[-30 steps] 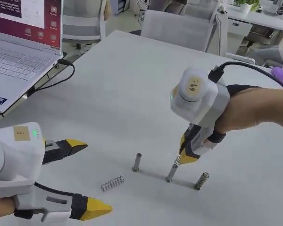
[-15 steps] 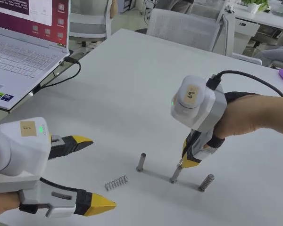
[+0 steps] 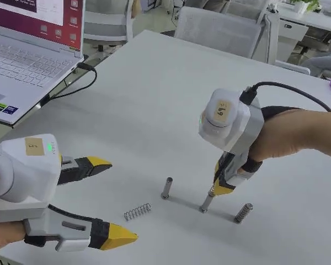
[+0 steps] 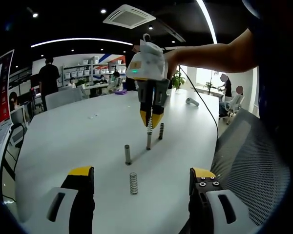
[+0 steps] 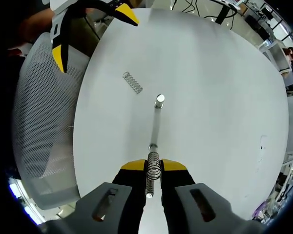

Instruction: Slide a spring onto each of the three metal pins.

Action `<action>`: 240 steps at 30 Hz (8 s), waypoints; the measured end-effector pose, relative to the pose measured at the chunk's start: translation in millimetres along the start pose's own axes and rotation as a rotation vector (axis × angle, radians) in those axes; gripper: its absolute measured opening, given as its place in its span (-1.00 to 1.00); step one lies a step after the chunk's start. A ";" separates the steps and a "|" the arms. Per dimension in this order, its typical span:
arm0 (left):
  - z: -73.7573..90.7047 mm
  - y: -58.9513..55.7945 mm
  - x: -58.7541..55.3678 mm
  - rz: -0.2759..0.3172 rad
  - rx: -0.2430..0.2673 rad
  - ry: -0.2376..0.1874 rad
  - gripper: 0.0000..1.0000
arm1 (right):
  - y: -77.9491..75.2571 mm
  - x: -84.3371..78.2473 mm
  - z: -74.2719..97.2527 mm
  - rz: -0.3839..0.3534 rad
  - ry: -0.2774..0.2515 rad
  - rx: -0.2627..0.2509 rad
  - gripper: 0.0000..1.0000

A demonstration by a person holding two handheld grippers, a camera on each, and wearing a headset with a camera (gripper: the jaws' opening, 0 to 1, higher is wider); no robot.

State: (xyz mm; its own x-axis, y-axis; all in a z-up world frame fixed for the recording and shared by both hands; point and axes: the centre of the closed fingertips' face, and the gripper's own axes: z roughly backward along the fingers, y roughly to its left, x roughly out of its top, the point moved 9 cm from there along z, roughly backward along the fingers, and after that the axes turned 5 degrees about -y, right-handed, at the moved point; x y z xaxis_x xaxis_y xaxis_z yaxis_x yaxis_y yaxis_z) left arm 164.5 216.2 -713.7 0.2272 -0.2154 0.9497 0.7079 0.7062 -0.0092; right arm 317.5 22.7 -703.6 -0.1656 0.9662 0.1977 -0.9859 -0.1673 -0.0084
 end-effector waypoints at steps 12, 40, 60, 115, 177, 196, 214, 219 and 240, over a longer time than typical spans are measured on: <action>-0.7 0.3 1.7 -0.003 -0.003 -0.003 0.53 | 1.1 -2.8 -21.1 -0.018 0.026 0.000 -0.84; 1.7 -0.6 1.2 -0.001 -0.009 -0.002 0.49 | 4.4 -9.6 -47.3 -0.038 0.053 -0.010 -0.83; -3.1 -0.6 -0.7 0.007 -0.018 0.011 0.43 | 3.5 -16.6 -37.1 -0.041 -0.037 -0.041 -0.56; -50.3 16.4 -49.1 0.077 -0.017 0.167 -0.18 | 63.3 -88.2 66.0 -0.353 -0.605 -0.354 -0.43; -68.3 24.9 -59.9 0.048 0.014 0.254 -0.93 | 122.4 -155.8 57.3 -0.596 -0.924 -0.441 0.64; -68.1 22.4 -56.7 0.041 0.005 0.240 -0.95 | 126.6 -162.7 52.5 -0.617 -0.908 -0.435 0.61; -57.9 -2.6 -16.7 -0.006 -0.083 0.145 -0.95 | 125.9 -159.7 58.0 -0.592 -0.913 -0.441 0.58; -60.2 -10.0 -1.9 -0.029 -0.121 0.112 -0.95 | 125.2 -152.1 59.6 -0.569 -0.911 -0.433 0.56; -76.0 -39.0 35.2 -0.129 -0.277 0.035 -0.95 | 117.6 -105.1 61.3 -0.427 -0.912 -0.301 0.15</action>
State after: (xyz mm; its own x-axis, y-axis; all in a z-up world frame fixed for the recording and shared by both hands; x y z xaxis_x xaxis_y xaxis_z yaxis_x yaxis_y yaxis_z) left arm 195.7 129.8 -703.7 0.1429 -0.3180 0.9372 0.8870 0.4613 0.0213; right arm 220.4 -110.5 -665.3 0.1556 0.3980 0.9041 -0.9441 0.3292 0.0176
